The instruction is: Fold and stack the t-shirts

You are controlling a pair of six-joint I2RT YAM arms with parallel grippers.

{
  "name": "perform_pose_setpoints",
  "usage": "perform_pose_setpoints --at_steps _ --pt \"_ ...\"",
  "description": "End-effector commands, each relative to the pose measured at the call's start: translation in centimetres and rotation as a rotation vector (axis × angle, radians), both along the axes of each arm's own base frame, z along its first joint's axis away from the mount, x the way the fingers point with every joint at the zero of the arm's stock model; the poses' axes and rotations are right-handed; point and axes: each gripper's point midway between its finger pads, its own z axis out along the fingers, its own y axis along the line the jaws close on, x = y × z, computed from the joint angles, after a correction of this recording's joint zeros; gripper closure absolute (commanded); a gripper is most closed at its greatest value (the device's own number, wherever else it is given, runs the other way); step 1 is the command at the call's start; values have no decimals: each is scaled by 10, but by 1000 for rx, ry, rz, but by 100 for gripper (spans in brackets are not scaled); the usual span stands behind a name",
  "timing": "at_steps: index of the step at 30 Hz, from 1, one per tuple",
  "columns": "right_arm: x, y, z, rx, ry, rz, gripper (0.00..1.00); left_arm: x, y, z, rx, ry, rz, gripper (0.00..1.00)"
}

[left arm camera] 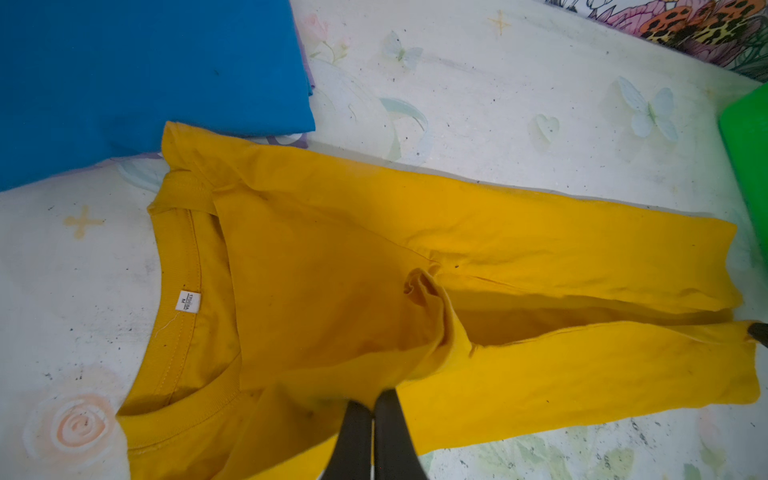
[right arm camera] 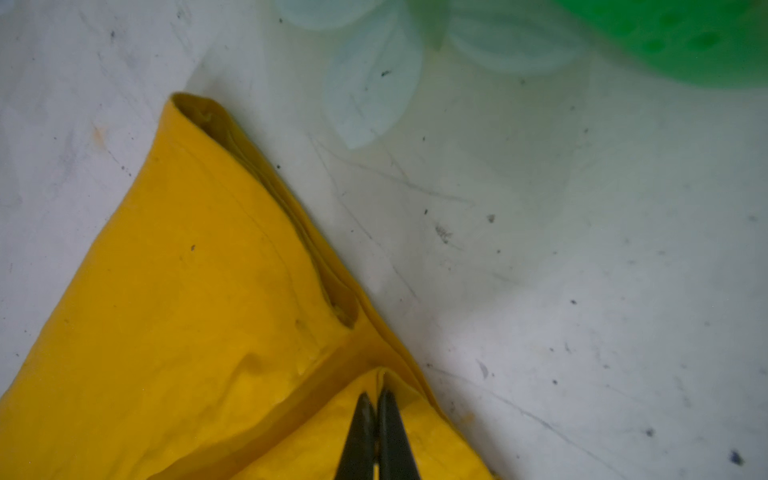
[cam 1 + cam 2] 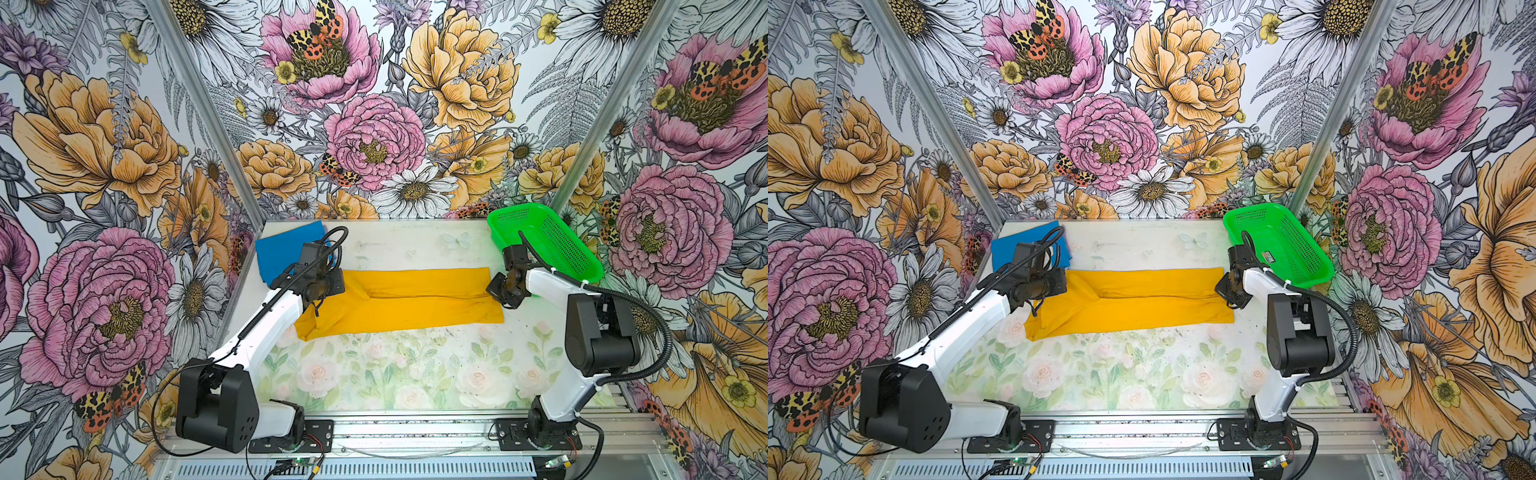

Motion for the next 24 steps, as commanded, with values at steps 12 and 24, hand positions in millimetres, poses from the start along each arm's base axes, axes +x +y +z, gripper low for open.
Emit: perform_pose_setpoints --at_steps 12,24 --pt "20 -6 8 -10 -38 -34 100 50 2 10 14 -53 -12 100" --pt "32 -4 26 -21 -95 -6 46 79 0 -8 27 -13 -26 100"
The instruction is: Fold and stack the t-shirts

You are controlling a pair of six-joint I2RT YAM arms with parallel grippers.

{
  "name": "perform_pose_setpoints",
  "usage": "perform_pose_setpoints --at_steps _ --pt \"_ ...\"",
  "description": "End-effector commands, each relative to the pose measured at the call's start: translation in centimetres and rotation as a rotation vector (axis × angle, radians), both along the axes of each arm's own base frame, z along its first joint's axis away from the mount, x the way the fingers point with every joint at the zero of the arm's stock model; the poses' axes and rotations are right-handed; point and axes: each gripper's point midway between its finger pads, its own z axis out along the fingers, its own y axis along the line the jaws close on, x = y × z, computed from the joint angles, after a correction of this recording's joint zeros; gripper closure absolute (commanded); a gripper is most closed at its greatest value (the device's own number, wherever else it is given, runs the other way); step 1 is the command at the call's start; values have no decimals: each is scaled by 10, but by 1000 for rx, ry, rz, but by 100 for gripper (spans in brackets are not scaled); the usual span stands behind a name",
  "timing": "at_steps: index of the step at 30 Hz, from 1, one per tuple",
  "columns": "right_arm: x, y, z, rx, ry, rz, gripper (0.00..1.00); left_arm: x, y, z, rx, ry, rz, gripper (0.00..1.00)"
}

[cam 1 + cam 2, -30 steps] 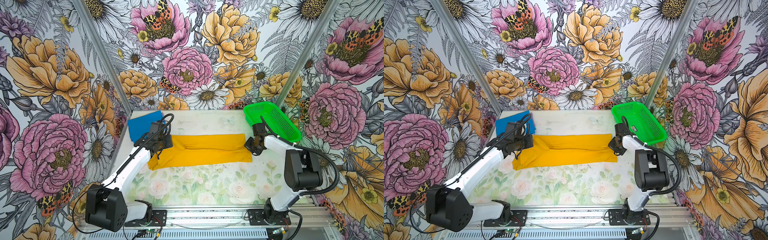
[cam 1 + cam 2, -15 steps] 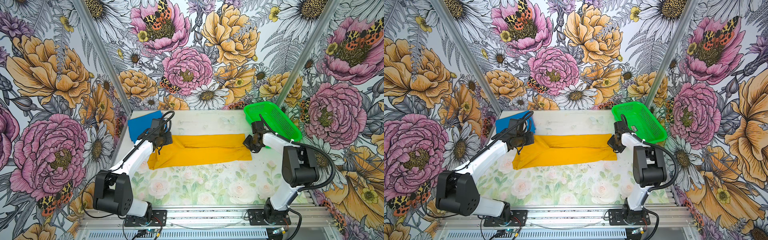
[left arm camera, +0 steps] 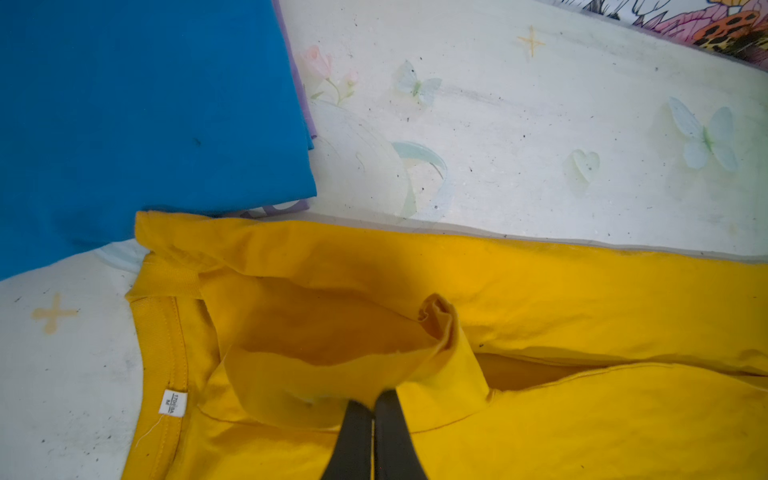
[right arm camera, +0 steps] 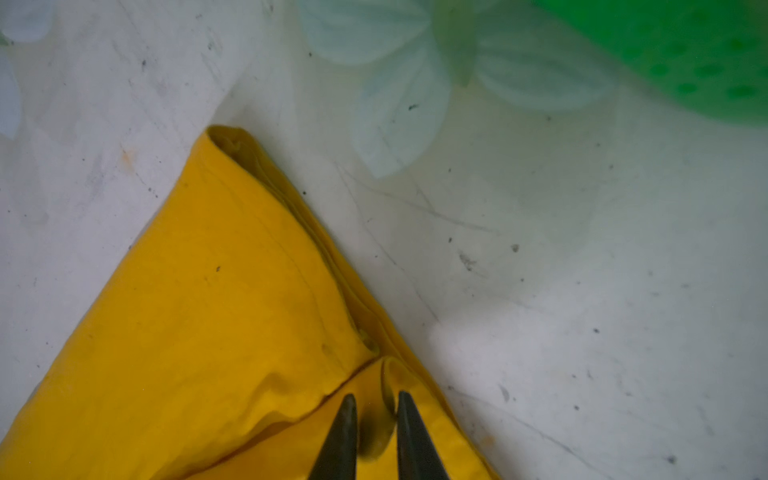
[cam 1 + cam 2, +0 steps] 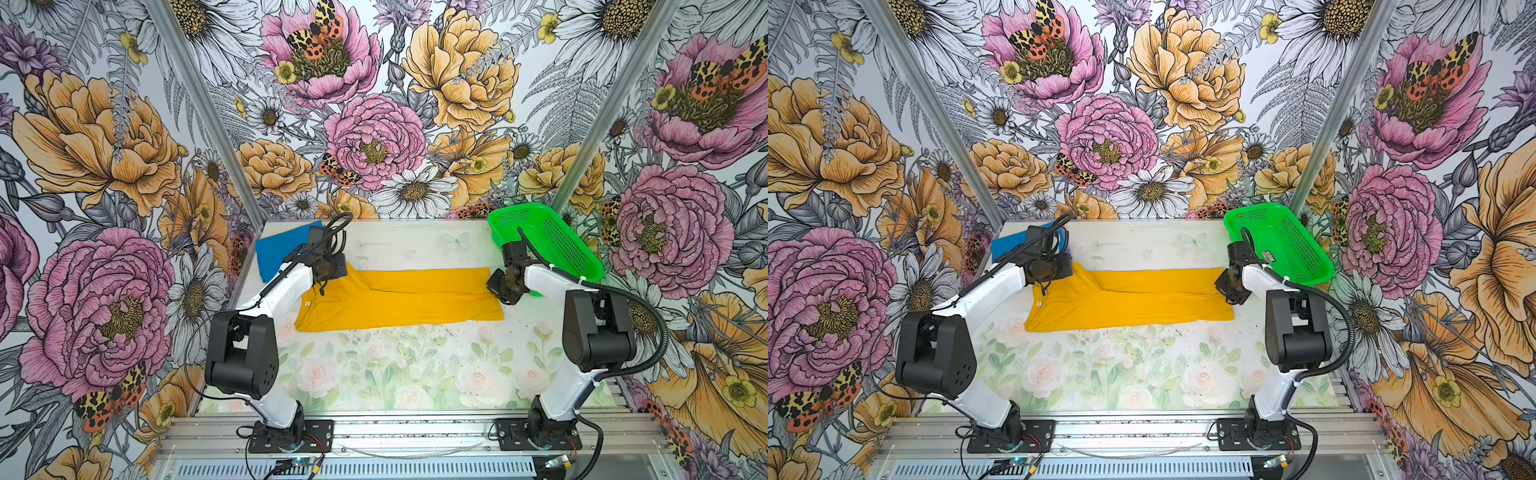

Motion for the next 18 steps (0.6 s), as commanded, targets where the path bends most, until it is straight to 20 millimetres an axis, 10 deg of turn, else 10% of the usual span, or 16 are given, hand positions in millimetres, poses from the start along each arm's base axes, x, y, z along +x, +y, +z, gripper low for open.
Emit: perform_pose_setpoints --at_steps 1,4,7,8,10,11,18 --pt "19 -3 29 -27 -94 2 32 17 -2 12 -7 -48 -23 100" --pt "20 1 53 -59 -157 32 1 25 1 7 -3 -37 -12 100" --pt "16 8 70 -68 -199 65 1 33 3 3 -20 -28 -3 100" --pt "15 10 74 -69 -211 79 1 35 3 3 -22 -27 0 81" --pt "12 16 82 -63 -232 115 1 39 7 7 -13 -35 18 13" --pt "10 19 85 -56 -241 133 1 40 10 10 -6 -42 28 1" --pt "-2 68 101 -38 -294 373 1 25 35 31 -11 -78 99 1"
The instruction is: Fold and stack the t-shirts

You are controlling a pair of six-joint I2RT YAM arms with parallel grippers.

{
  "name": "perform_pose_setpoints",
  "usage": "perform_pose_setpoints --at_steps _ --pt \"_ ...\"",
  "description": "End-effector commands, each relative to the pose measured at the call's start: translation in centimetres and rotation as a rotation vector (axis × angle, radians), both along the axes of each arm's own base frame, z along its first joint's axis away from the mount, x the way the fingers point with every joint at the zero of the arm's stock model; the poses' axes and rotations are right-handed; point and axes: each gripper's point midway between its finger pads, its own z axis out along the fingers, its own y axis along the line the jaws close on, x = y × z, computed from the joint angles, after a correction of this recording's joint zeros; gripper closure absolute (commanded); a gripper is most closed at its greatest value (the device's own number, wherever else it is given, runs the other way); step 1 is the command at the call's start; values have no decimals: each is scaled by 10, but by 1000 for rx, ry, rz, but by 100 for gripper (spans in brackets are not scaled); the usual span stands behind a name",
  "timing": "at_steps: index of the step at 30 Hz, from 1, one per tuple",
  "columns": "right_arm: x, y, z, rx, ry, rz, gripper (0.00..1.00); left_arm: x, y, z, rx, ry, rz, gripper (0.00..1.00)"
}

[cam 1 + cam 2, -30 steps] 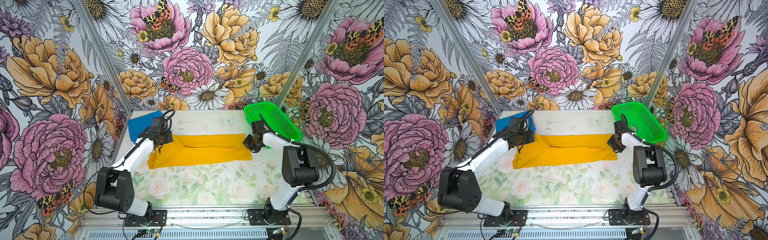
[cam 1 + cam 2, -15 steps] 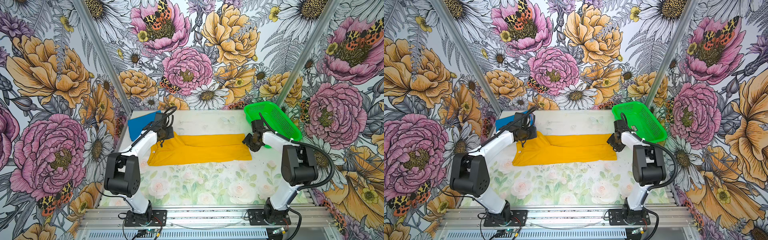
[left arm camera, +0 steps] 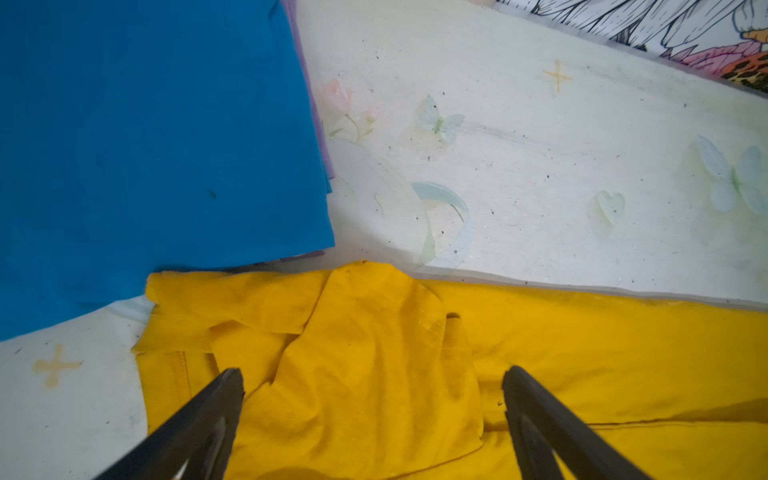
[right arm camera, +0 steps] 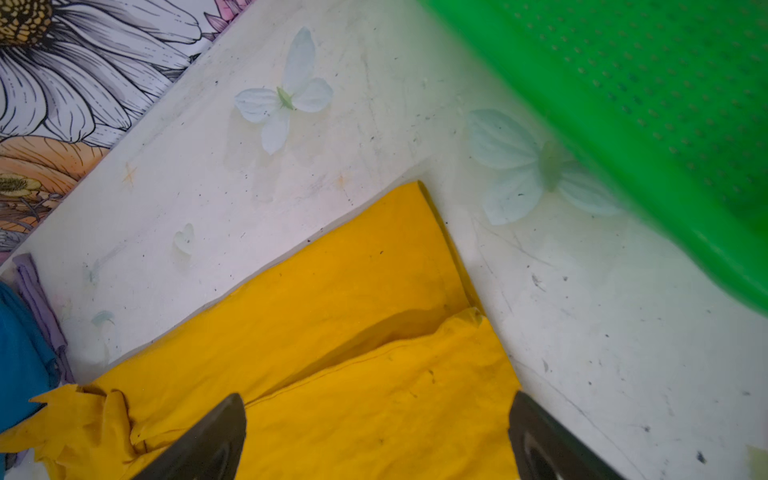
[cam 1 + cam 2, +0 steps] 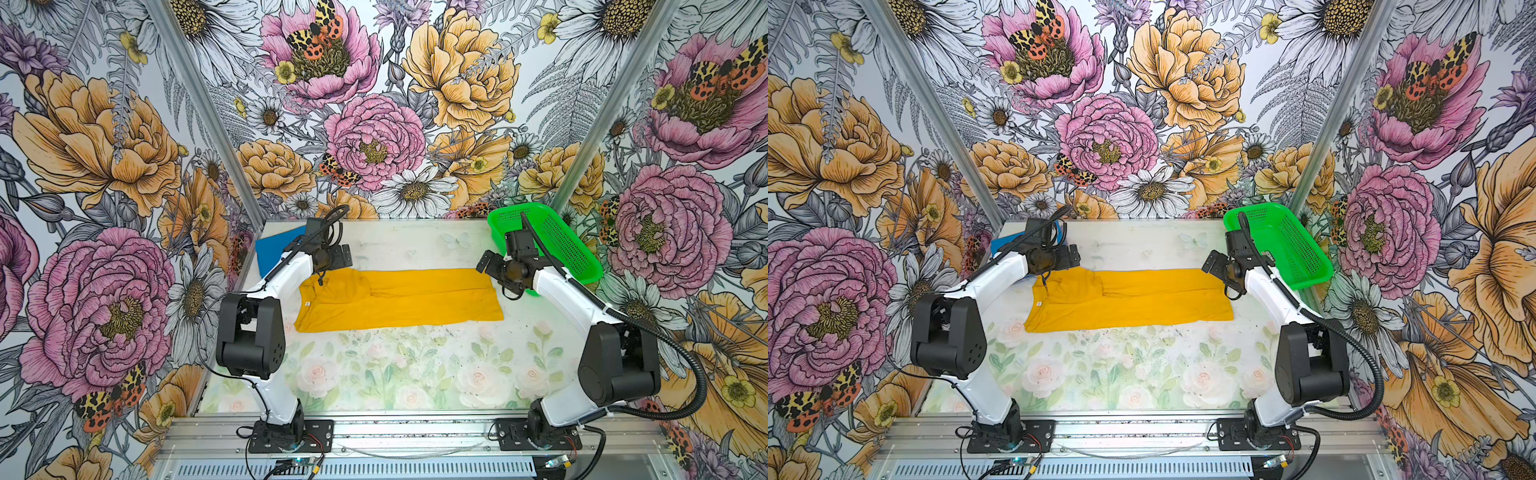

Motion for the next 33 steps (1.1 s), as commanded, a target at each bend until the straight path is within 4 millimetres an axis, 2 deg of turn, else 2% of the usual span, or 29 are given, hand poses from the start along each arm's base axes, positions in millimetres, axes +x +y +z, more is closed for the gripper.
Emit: perform_pose_setpoints --at_steps 1,7,11,13,18,23,30,33 --pt "-7 29 4 -4 -22 157 1 -13 19 28 -17 -61 75 1" --pt "-19 55 -36 -48 87 297 1 -66 21 2 -97 13 130 1" --pt "-31 59 -59 -170 176 381 1 -99 19 -15 -123 54 142 1" --pt "-38 52 -68 -230 214 380 1 -113 19 -21 -130 64 152 1" --pt "-57 17 -84 -305 276 268 0 -142 26 -42 -130 97 211 1" --pt "-71 -10 -90 -288 303 189 2 -148 21 -61 -161 111 216 1" --pt "-89 -43 -101 -202 342 101 20 -134 11 -73 -144 135 200 1" --pt "-96 -50 -102 -178 342 84 27 -131 10 -75 -130 139 210 1"
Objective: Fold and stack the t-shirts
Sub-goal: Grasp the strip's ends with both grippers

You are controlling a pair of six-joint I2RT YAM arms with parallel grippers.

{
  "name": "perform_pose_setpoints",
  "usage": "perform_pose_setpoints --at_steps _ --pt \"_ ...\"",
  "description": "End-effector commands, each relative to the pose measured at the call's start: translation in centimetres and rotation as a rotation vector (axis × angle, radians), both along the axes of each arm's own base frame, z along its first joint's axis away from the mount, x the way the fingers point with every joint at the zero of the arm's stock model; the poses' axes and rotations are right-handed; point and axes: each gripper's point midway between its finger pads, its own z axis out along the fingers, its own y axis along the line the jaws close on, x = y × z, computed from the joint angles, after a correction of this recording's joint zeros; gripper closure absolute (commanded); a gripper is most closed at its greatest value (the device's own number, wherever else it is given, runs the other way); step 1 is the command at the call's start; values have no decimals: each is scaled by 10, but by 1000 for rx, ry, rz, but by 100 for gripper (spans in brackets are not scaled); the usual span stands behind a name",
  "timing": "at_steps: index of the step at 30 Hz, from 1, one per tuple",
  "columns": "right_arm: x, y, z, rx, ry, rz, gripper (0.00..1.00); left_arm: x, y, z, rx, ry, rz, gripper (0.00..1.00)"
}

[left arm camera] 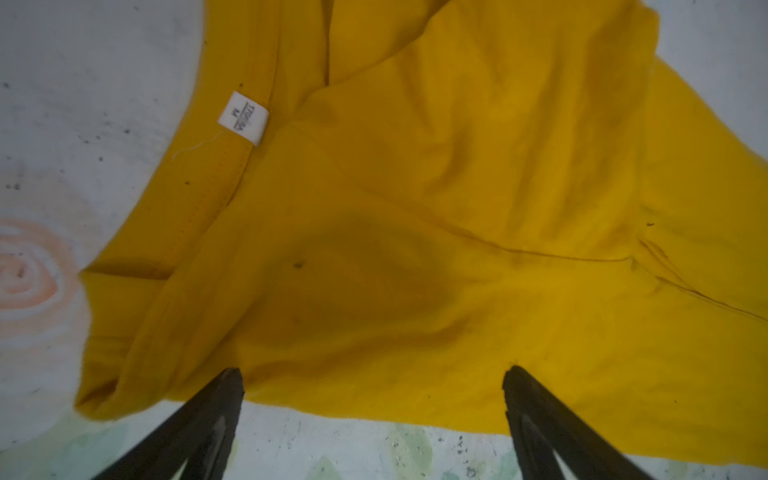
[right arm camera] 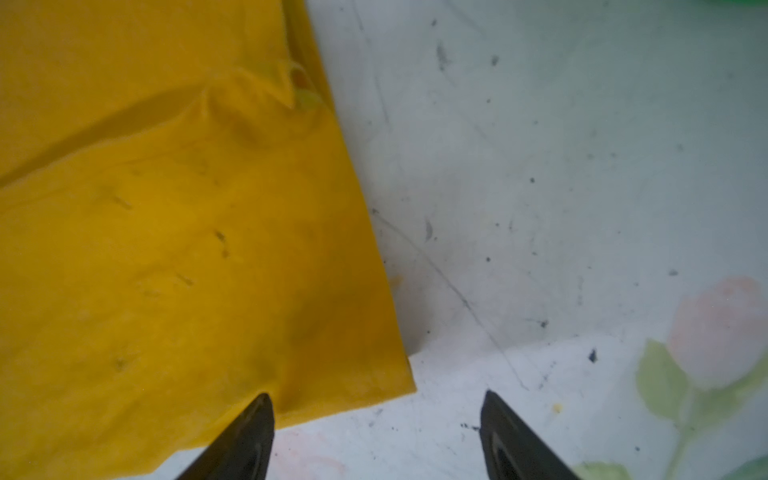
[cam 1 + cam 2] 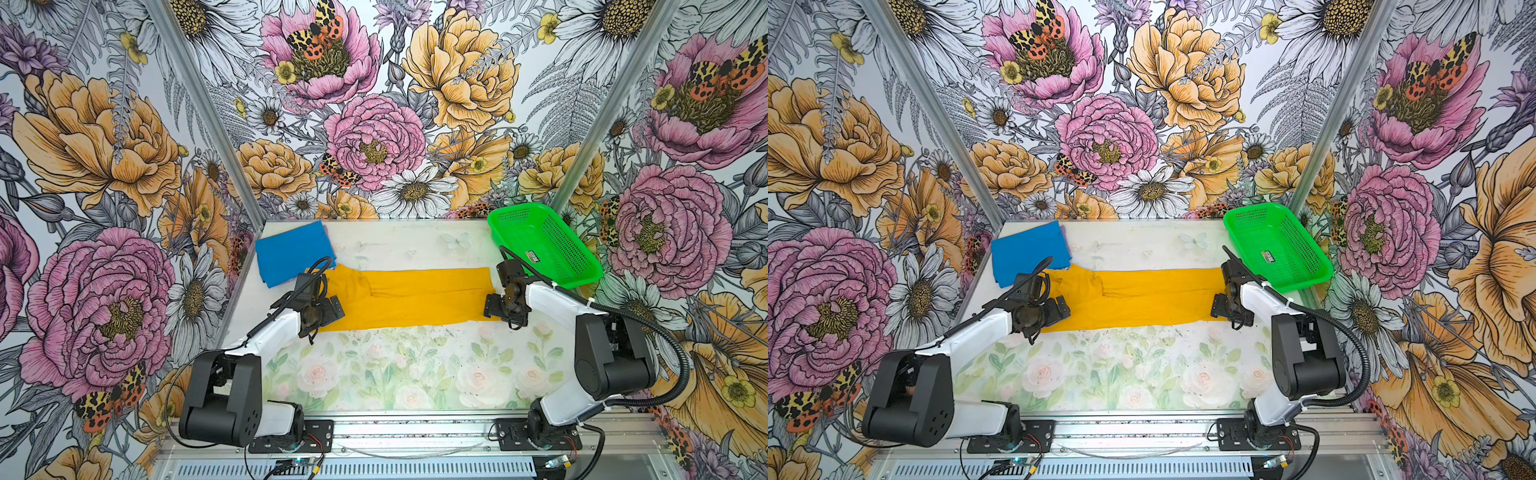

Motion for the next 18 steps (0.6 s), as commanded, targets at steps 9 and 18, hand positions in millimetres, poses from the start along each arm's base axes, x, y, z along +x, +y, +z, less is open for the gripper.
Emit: perform_pose_setpoints --at_steps 9,18 --pt "2 2 -15 128 -27 -23 48 18 5 -3 34 -45 80 1" --pt "8 0 -16 118 -34 0 84 24 26 -17 72 -20 143 1"
